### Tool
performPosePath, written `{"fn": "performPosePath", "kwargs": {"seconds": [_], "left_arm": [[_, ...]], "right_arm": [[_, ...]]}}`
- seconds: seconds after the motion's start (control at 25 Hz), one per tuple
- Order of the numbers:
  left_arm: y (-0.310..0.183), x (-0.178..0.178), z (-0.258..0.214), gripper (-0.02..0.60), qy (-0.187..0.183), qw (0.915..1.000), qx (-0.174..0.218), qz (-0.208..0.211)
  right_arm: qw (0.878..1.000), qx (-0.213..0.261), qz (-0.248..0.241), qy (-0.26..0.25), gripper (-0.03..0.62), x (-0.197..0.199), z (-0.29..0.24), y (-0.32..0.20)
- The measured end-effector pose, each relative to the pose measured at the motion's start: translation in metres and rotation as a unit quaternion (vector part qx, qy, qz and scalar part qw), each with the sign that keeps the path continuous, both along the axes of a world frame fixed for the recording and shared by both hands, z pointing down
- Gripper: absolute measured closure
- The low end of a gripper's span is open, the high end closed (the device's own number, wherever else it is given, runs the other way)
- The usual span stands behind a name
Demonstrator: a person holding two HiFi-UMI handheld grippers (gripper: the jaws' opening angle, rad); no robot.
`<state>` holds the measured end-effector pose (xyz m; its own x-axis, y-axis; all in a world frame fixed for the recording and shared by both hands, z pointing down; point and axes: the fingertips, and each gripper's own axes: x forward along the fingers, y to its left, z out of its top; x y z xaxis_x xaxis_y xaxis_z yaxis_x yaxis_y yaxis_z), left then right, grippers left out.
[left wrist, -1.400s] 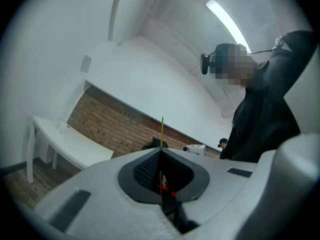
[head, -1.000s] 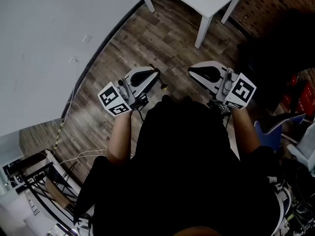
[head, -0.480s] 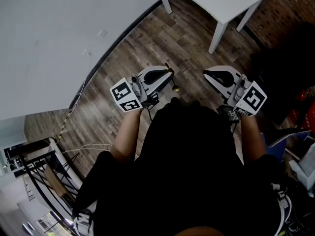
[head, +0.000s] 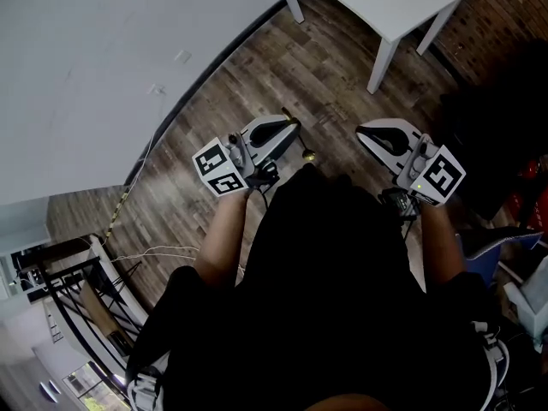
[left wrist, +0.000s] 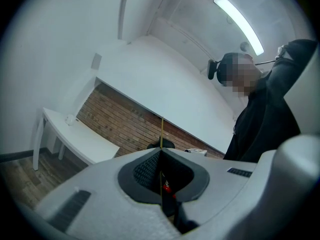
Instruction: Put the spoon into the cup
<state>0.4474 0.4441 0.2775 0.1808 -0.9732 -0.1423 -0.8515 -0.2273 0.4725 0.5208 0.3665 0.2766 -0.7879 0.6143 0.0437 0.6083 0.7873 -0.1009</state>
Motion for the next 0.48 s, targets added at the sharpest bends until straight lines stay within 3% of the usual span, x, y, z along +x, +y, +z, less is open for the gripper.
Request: {"fn": "performPosePath", "kwargs": {"seconds": [0.16, 0.48], "left_arm": [[0.007, -0.009, 0.006, 0.566, 0.016, 0.9997, -0.001, -0.016], [-0.002, -0.044, 0.036, 0.566, 0.042, 0.9987, -0.008, -0.026]], "right_arm": [[0.999, -0.012, 0.039, 0.006, 0.588, -0.006, 0.006, -0.016], [0.998, -0.016, 0.065, 0.019, 0.588, -0.034, 0.022, -0.04]]}}
